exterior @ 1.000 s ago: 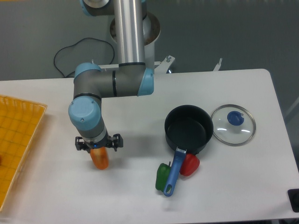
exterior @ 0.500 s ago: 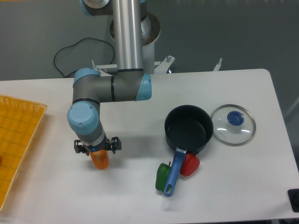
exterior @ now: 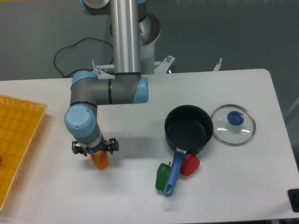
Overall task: Pick up the long bread
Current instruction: 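Close the gripper on the baguette end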
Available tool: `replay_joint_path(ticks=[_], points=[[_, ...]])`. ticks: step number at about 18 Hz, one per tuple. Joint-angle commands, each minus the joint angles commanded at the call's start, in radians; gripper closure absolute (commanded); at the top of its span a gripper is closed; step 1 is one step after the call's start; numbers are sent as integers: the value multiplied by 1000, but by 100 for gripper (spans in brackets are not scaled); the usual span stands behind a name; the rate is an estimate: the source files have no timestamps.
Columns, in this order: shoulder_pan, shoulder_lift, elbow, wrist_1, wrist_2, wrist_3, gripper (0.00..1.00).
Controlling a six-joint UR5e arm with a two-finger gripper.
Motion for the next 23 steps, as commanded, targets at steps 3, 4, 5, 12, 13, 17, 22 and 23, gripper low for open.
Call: replay_joint_path(ticks=[3,4,5,12,13,17,22,23], points=[[0,-2,2,0,0,0,7],[-2,-3,2,0,0,0,7],[-2,-3,2,0,0,0,9],[-2,-14,3,0,0,0,32],[0,-14,3,0,0,0,37],[2,-14,8,-2,0,0,59],[6,-3,21,-12,6,6,80],[6,-2,31,-24,9,9,82]])
